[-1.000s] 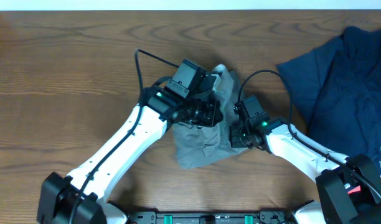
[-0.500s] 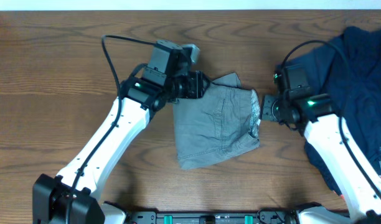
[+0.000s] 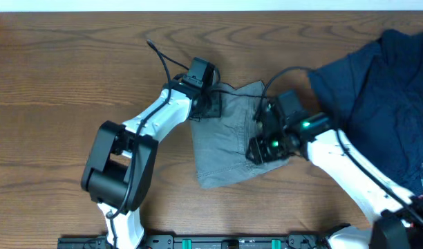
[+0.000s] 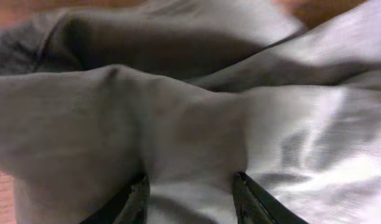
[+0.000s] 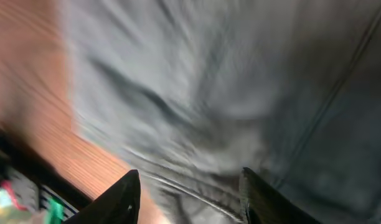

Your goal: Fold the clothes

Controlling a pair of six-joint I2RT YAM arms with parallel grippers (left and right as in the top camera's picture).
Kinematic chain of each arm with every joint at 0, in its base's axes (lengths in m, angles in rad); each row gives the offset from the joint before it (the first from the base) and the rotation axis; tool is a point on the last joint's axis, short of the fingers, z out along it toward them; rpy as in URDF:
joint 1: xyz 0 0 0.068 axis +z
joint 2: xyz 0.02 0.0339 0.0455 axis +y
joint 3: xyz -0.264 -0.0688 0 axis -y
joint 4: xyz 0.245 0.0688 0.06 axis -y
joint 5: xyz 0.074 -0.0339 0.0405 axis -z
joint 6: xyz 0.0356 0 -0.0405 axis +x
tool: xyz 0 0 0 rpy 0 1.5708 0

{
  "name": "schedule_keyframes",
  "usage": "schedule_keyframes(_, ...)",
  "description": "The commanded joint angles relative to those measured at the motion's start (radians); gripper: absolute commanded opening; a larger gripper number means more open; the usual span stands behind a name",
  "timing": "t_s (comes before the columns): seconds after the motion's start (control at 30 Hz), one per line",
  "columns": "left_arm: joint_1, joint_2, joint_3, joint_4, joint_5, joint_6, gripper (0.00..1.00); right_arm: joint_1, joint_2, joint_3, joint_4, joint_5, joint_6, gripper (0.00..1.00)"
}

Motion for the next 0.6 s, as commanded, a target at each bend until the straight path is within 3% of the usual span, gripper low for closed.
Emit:
schedule_keyframes(0.0,0.025,0.034,0.014,-0.035,-0.024,0.01,0.45,0.001,0.048,-0.091,0.003,0.148,0.106,0.49)
schedule_keyframes(0.23,0.043,0.045,0.012,-0.27,-0.008,0.009,0.42,-0.131,0.08,-0.164,0.19,0.421,0.178,0.5)
schedule_keyframes(0.43,0.018,0.039,0.011,-0.521,0.166,0.005,0.27,-0.193,0.08,-0.164,0.473,0.417,0.092,0.5)
schedule_keyframes(0.57,0.003,-0.025,0.012,-0.602,0.201,0.006,0.26,-0.19,0.08,-0.164,0.552,0.379,0.068,0.51)
